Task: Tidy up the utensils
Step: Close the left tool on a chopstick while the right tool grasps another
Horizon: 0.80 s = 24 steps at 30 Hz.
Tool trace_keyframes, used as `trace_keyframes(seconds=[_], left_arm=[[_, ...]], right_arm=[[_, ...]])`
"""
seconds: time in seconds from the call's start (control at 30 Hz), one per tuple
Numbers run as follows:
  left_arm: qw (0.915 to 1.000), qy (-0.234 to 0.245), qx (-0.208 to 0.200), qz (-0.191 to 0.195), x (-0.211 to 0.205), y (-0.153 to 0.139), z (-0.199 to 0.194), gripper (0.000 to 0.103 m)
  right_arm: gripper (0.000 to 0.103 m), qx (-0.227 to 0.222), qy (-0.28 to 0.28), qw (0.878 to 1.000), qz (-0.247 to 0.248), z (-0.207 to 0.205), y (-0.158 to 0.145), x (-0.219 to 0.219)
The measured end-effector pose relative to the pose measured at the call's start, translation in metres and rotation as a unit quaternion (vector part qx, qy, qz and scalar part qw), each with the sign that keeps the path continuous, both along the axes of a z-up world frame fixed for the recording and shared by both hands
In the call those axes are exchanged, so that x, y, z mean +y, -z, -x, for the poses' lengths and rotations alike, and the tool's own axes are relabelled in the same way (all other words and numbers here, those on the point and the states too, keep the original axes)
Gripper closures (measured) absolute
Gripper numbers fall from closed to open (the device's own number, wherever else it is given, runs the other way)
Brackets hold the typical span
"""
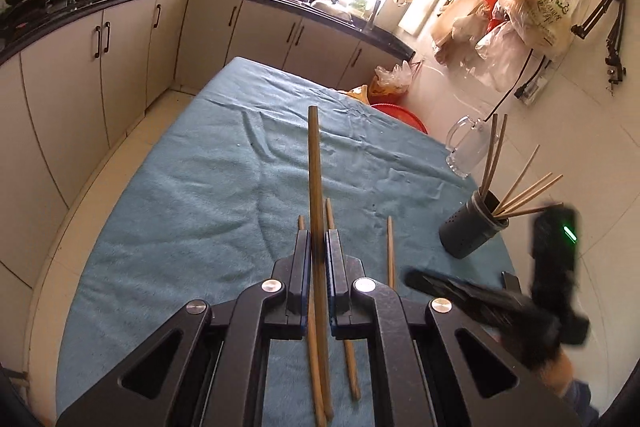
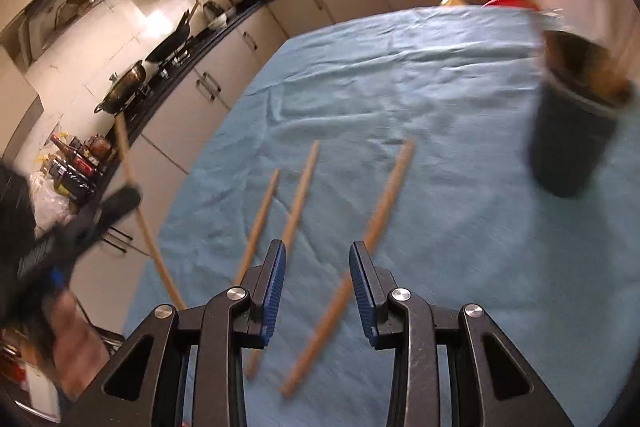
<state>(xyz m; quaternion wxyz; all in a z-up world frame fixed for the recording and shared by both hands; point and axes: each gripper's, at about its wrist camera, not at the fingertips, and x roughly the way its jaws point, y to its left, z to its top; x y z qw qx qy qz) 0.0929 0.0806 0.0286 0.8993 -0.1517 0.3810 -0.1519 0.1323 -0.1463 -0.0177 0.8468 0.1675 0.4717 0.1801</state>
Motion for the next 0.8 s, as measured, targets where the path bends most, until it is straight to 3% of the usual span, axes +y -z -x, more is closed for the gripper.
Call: trace_keyframes(seconds=[0.1,0.33,0.4,0.47,0.57,0.7,0.8], left_arm=[[1.0000,0.001,0.002,0.006,0.006,0.001,0.006,0.096],[0.9999,0.001,0.002,0.013,0.014,0.003,0.010,0.096],[0.9999,0.001,0.005,0.014,0.016,0.004,0.011,0.096],[0.9999,0.001,0.005,0.014,0.017,0.004,0.011,0.096],[0.9999,0.001,0.007,0.013,0.017,0.005,0.011,0.097],[0.9999,0.005,0.002,0.012,0.012,0.000,0.015,0.097],[0.9999,0.008,-0.003,0.010,0.006,-0.006,0.017,0.097]], right_arm=[[0.067,0.031,-0.007,0.999,-0.008,-0.031,0.009,0.019],[0.069,0.081,-0.004,0.995,0.051,-0.082,0.032,0.053],[0.075,0.095,-0.013,0.993,0.070,-0.089,0.039,0.062],[0.089,0.084,-0.010,0.992,0.097,-0.091,0.038,0.068],[0.095,0.079,-0.020,0.987,0.135,-0.091,0.036,0.077],[0.096,0.076,-0.002,0.993,0.092,-0.084,0.030,0.060],[0.096,0.035,0.004,0.998,0.058,-0.064,0.007,0.046]])
